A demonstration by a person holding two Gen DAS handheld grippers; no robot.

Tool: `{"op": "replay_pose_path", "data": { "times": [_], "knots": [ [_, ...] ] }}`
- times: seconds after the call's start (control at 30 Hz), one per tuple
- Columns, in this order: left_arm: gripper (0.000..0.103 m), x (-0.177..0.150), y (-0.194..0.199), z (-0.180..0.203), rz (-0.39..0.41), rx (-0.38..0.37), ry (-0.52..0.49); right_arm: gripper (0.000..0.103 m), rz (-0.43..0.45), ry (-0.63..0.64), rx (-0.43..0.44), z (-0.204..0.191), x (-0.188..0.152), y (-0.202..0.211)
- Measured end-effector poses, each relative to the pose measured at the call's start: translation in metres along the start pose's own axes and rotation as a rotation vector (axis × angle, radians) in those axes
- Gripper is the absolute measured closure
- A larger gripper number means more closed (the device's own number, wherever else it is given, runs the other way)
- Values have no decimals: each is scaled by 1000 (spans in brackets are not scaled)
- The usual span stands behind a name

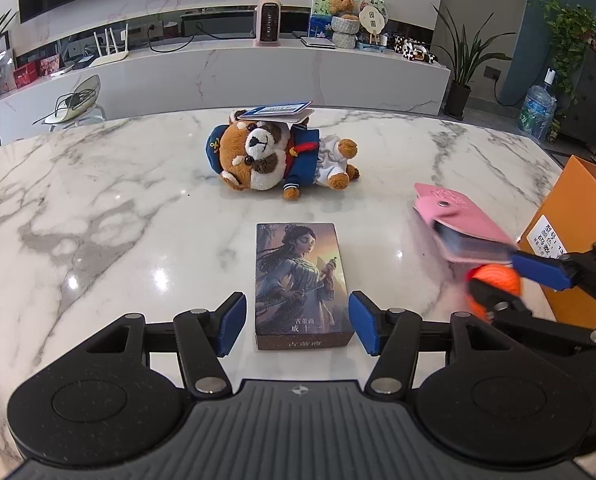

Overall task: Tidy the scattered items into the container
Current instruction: 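Reach the left tool to the card box while the right tool reaches the orange crocheted ball, then close the left tool on the card box while the right tool grasps the ball, then lift the card box and ball with both tools and carry them over the box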

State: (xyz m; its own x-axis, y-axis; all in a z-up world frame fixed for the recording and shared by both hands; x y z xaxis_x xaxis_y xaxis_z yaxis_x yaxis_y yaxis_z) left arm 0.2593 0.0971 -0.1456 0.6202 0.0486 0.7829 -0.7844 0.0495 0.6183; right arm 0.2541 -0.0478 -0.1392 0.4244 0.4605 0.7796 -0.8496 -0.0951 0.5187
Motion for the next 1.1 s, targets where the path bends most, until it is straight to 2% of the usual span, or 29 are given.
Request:
{"op": "replay_pose_path", "data": {
  "times": [0.1, 0.17, 0.2, 0.33, 0.53, 0.67, 0.7, 0.73, 0.77, 1.1],
  "knots": [
    [36, -1, -3, 0, -11, -8, 1, 65, 10, -8, 28, -6, 1, 0],
    [31, -2, -6, 1, -15, -9, 5, 64, 11, -17, 31, -5, 0, 0],
    [27, -1, -8, 1, -17, -6, 7, 62, 7, -27, 33, -3, -2, 0],
    [23, -1, -16, 5, -25, 3, 2, 52, -9, -33, 27, 1, -8, -2],
    [22, -4, -26, 9, -40, 18, -19, 51, -37, -47, 43, 3, -16, -6],
    [22, -6, -29, 6, -41, 28, -10, 52, -50, -57, 51, 3, -19, -9],
    [24, -6, -29, 6, -37, 29, -11, 52, -53, -59, 53, 3, -20, -9],
    [33, -6, -29, 6, -33, 29, -12, 53, -56, -62, 55, 3, -21, -10],
    [35, -6, -29, 5, -29, 29, -14, 53, -56, -62, 56, 3, -21, -10],
    [36, -13, -14, 8, -41, 31, -35, 54, -64, -76, 111, -2, -21, 2]
  ]
}}
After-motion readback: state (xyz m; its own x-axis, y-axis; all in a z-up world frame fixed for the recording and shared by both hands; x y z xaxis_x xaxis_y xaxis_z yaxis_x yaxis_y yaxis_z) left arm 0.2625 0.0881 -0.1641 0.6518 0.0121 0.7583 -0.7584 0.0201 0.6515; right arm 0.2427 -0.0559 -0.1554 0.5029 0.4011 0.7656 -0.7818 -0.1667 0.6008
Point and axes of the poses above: each gripper's, at about its wrist camera, not at the fingertips, and y roughly against the way its jaws point, z to its right, x to its top, the point moved 3 cm from there along -y, roughly the way its jaws point, and after that the axes turned 9 degrees about z, right-handed, at the moved point
